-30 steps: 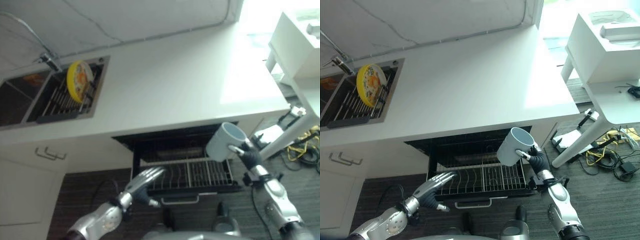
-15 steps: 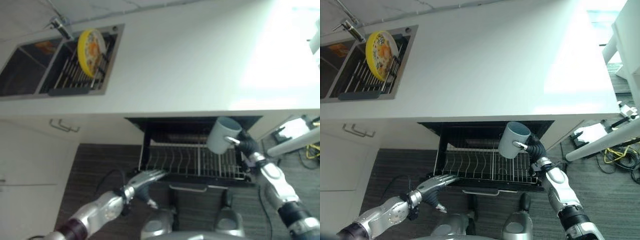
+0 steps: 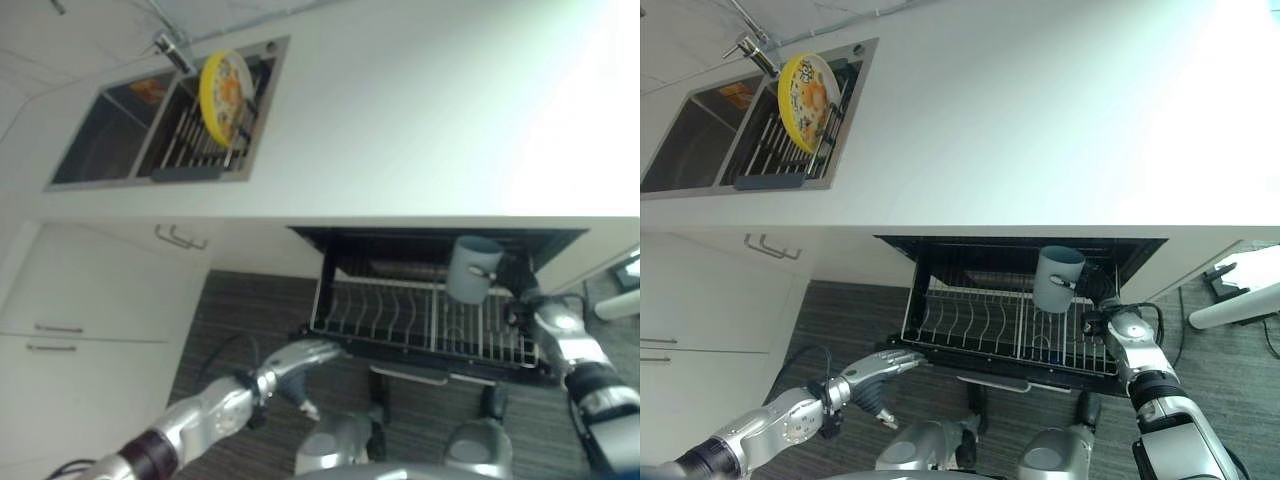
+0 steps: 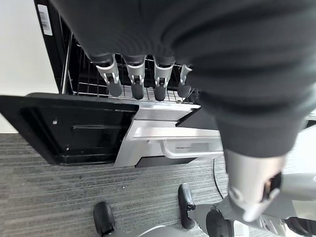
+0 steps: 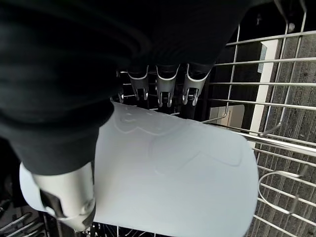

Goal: Place the dishes in the dishwasher.

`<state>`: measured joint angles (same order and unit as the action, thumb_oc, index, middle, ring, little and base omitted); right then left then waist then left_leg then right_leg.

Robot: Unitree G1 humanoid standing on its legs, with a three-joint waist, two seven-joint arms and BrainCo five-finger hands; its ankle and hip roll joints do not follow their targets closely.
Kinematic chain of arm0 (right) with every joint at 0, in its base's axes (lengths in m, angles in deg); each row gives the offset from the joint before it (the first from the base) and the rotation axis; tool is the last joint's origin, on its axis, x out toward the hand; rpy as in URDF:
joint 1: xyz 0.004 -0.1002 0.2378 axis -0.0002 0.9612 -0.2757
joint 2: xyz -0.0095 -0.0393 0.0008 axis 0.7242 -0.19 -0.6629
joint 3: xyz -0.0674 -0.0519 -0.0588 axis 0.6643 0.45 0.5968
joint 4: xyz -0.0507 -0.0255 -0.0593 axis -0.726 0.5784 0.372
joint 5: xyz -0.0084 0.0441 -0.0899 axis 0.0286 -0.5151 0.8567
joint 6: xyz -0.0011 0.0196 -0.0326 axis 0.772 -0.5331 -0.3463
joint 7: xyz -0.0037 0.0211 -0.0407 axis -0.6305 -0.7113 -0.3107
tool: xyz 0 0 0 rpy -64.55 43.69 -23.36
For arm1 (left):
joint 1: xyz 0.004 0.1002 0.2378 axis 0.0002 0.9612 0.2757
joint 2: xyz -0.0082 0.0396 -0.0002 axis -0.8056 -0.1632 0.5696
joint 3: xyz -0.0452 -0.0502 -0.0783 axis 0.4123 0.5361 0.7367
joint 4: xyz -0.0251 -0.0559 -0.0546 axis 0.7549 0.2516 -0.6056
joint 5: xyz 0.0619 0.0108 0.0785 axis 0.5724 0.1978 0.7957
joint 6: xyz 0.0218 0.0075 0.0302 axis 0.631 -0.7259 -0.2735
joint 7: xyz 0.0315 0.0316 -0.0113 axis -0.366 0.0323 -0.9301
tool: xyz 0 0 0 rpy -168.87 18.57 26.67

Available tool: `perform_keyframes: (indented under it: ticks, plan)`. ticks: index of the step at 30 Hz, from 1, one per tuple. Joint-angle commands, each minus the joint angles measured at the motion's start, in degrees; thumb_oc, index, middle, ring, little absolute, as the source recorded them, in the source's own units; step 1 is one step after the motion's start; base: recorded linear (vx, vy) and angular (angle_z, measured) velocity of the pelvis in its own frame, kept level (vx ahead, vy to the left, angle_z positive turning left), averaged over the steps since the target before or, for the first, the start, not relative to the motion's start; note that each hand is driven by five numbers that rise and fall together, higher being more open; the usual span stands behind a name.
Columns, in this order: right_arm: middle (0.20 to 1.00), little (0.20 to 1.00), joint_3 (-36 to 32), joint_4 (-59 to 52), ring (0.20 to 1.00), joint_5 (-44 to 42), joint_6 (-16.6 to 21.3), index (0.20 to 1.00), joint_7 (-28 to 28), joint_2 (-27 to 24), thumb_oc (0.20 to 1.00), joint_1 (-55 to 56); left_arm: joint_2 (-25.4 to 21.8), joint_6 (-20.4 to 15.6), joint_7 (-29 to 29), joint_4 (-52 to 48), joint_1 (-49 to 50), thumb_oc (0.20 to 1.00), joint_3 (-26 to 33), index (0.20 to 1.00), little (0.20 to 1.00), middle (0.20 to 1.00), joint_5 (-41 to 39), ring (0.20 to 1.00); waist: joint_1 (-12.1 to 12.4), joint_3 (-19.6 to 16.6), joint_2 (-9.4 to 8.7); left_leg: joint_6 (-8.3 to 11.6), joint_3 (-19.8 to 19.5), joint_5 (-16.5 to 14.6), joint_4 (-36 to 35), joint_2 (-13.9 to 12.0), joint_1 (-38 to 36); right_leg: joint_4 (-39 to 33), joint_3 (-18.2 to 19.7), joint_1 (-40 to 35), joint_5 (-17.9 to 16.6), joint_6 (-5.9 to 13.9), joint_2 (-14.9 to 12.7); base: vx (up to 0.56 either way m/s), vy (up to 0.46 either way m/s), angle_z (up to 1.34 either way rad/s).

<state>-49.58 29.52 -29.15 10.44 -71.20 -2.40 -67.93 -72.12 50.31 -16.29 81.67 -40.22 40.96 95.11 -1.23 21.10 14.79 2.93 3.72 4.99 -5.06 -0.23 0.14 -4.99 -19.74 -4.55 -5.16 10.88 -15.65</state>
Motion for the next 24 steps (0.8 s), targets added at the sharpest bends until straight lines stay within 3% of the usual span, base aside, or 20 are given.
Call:
perform_keyframes:
  ticks: [1,13,14,15,24]
  plan:
    - [0.2,0.2,-0.8,2.1,0.2,3.1,0.7,0.2,0.4,-0.8,0.2,-7.4,0.0,-1.1,3.1,-0.2,-2.2,1.0,-1.6,1.0,1.0,1.0,-0.9,1.0,1.3,0.6,-1.33,1.96,4.3,-3.9,2.8,-3.8,1.5,12.7,4.1,6.7,9.4,1.1,-4.5,-0.06,0.086,0.01]
    - [0.2,0.2,-0.9,10.4,0.2,5.8,-1.9,0.2,4.4,-0.9,0.2,-14.2,3.0,-1.2,10.2,3.8,-5.8,1.0,-4.2,1.0,1.0,1.0,0.7,1.0,1.5,4.0,0.02,1.9,4.6,-3.4,3.4,-3.4,4.6,15.4,5.2,11.3,9.3,1.02,-5.6,-0.04,0.023,0.0]
    - [0.426,0.426,-0.8,10.8,0.426,6.3,-2.2,0.426,4.9,-0.6,0.426,-14.3,3.2,-1.2,10.6,4.2,-5.9,1.0,-4.5,1.0,1.0,1.0,0.9,1.0,1.5,4.2,0.0,1.88,4.6,-3.4,3.4,-3.3,4.7,15.4,5.2,11.4,9.3,0.98,-5.6,0.0,0.0,0.0]
    - [1.0,1.0,-0.4,11.8,1.0,7.3,-2.1,1.0,6.1,-0.1,1.0,-14.5,3.7,-1.2,11.5,5.1,-6.2,1.0,-4.9,1.0,1.0,1.0,1.3,1.0,1.4,4.4,-0.04,1.9,4.8,-3.4,3.5,-3.4,4.8,15.6,5.3,11.7,9.3,0.98,-5.6,0.0,0.0,0.0]
    - [1.0,1.0,0.3,12.8,1.0,15.1,1.7,1.0,21.3,1.0,1.0,-15.1,6.8,-0.3,15.4,9.4,-7.5,1.0,-6.8,1.0,1.0,1.0,2.2,1.0,0.4,5.5,-0.19,2.05,6.1,-3.4,3.9,-3.9,5.6,16.3,6.1,13.4,8.9,1.13,-5.8,-0.04,0.001,-0.01]
